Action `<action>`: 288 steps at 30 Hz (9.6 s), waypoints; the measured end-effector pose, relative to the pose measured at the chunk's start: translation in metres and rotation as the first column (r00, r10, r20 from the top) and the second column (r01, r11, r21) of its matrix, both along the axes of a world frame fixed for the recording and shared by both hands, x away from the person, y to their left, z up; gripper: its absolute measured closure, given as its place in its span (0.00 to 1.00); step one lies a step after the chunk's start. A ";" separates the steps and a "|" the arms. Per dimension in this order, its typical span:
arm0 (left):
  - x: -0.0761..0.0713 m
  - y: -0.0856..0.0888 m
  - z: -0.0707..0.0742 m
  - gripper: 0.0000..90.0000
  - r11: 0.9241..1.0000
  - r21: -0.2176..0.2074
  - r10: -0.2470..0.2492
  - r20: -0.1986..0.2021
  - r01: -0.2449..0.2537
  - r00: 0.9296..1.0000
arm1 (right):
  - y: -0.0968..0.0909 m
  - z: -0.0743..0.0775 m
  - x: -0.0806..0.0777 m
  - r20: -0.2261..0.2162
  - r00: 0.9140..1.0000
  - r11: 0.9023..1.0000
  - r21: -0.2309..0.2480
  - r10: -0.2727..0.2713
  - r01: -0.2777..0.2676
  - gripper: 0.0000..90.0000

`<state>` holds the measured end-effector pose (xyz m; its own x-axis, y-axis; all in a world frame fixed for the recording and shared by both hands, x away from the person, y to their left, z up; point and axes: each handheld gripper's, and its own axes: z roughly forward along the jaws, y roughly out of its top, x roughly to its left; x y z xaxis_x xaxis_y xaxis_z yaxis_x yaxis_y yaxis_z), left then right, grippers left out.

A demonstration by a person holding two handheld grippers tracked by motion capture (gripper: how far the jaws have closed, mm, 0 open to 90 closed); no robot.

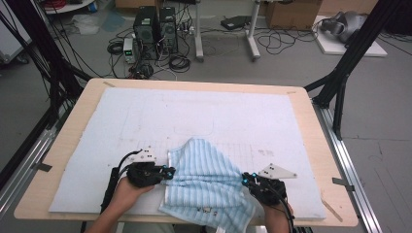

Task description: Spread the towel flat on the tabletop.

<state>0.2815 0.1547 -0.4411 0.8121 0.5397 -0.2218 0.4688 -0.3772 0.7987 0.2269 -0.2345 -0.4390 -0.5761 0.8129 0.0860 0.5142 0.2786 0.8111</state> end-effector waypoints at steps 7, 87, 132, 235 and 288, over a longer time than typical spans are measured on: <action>0.005 0.009 0.005 0.55 0.995 -0.024 0.094 0.024 -0.094 0.995 | -0.003 0.008 0.009 -0.003 0.999 0.996 0.072 -0.046 0.046 0.66; 0.037 0.036 0.006 0.94 0.972 0.032 0.229 0.087 -0.233 0.969 | 0.089 0.001 0.078 -0.085 0.970 0.955 -0.171 0.229 -0.241 0.93; 0.032 0.046 0.006 0.94 0.971 0.014 0.238 0.086 -0.240 0.967 | 0.107 0.000 0.083 -0.195 0.932 0.943 -0.072 0.307 -0.325 0.97; 0.172 0.007 0.062 1.00 0.890 -0.161 0.447 0.113 -0.427 0.888 | 0.007 0.056 0.197 0.081 0.986 0.984 -0.099 -0.143 0.151 0.93; 0.156 -0.025 -0.009 0.98 0.872 0.064 0.482 0.053 -0.485 0.874 | 0.021 -0.001 0.163 -0.124 0.988 0.987 -0.148 -0.087 0.069 0.97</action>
